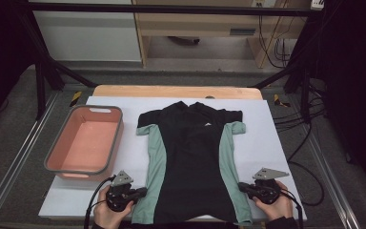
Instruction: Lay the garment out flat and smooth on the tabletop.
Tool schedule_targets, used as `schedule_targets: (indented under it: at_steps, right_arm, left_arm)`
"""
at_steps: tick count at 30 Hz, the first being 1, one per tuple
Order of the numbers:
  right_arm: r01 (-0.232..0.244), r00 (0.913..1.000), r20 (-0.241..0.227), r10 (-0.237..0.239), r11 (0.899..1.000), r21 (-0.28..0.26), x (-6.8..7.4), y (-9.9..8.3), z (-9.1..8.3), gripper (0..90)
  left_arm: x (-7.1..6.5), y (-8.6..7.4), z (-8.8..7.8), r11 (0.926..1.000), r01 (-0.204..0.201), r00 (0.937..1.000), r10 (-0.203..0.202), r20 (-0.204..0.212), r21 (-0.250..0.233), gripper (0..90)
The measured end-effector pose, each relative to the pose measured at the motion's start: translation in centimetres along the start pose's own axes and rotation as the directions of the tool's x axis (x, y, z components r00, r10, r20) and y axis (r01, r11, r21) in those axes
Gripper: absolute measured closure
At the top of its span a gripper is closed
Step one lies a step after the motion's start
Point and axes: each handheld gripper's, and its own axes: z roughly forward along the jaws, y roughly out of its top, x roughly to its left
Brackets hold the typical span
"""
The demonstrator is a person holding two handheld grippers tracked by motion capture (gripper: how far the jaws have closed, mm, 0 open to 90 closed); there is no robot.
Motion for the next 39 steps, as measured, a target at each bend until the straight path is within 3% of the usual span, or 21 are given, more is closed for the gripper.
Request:
schedule_targets:
  at_steps: [3,6,8,11,13,16,20,25,27,32,39]
  right_arm:
    - [-0.015,0.9995,-0.029,0.015,1.000,-0.001,0.1,-0.9,-1.2,88.5]
    - [-0.011,0.9986,-0.052,0.012,1.000,0.003,0.4,-1.4,-1.7,86.0]
    - [-0.012,0.9993,-0.036,0.012,1.000,0.010,0.6,-1.2,-1.6,74.3]
    - [-0.003,1.0000,-0.006,0.003,1.000,-0.029,0.2,-0.8,-0.8,66.5]
    - [0.006,0.9999,0.009,-0.006,0.999,-0.034,0.0,-0.5,-0.2,70.0]
    - [0.021,0.9998,0.006,-0.021,0.999,-0.042,0.1,-0.5,0.3,88.3]
    - [0.018,0.9997,0.017,-0.017,0.999,-0.036,-0.2,-0.8,-0.3,89.0]
    - [0.008,0.9998,0.020,-0.007,0.999,-0.046,-0.7,-1.1,-0.8,86.1]
    - [0.027,0.9992,0.031,-0.026,0.999,-0.047,-0.8,-0.9,-0.6,77.4]
    - [0.004,0.9994,0.033,0.000,0.994,-0.108,-1.5,0.2,-0.4,59.1]
    - [-0.036,0.9932,0.105,0.051,0.989,-0.141,-3.3,3.2,0.2,45.8]
  left_arm:
    - [-0.3,-0.6,-0.9,0.9999,-0.011,0.9995,0.011,0.029,-0.002,87.6]
    - [-0.9,-0.5,-0.8,0.9992,-0.039,0.9991,0.039,0.015,0.000,85.7]
    - [-0.7,0.0,-0.4,0.9995,-0.027,0.9992,0.027,-0.028,-0.018,74.0]
    - [0.1,0.8,0.2,0.9986,-0.005,0.9988,0.003,-0.049,-0.052,60.3]
    - [0.4,1.4,0.9,0.9981,-0.003,0.9978,-0.001,-0.066,-0.062,58.0]
    - [0.5,2.0,1.7,0.9978,-0.013,0.9971,0.008,-0.076,-0.065,56.6]
    - [0.5,2.4,2.2,0.9980,-0.009,0.9965,0.003,-0.083,-0.063,55.5]
    - [0.3,2.2,2.5,0.9985,-0.005,0.9977,0.002,-0.068,-0.054,60.2]
    - [0.1,2.2,2.6,0.9988,-0.007,0.9980,0.004,-0.064,-0.049,65.1]
    - [-0.2,2.0,2.6,0.9992,-0.020,0.9984,0.018,-0.054,-0.036,85.4]
    - [-0.3,1.6,2.5,0.9978,-0.045,0.9974,0.042,-0.059,-0.049,87.2]
